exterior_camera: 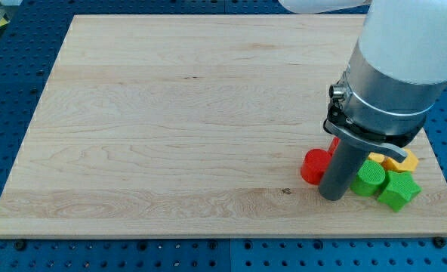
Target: Separate red circle from red star
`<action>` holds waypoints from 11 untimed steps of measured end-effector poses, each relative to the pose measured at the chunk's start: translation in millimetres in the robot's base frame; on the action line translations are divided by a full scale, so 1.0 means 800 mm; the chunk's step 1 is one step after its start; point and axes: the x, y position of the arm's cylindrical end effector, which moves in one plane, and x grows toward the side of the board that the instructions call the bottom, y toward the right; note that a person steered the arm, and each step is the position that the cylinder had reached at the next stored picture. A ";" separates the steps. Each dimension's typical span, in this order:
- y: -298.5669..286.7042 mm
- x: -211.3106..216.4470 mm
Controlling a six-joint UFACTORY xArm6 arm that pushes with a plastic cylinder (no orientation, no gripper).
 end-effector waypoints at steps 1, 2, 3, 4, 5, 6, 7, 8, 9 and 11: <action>-0.021 -0.008; -0.029 -0.021; -0.017 -0.021; 0.005 -0.027; 0.005 -0.051; 0.005 -0.051; -0.003 -0.055; -0.018 -0.074; -0.019 -0.075; -0.011 -0.027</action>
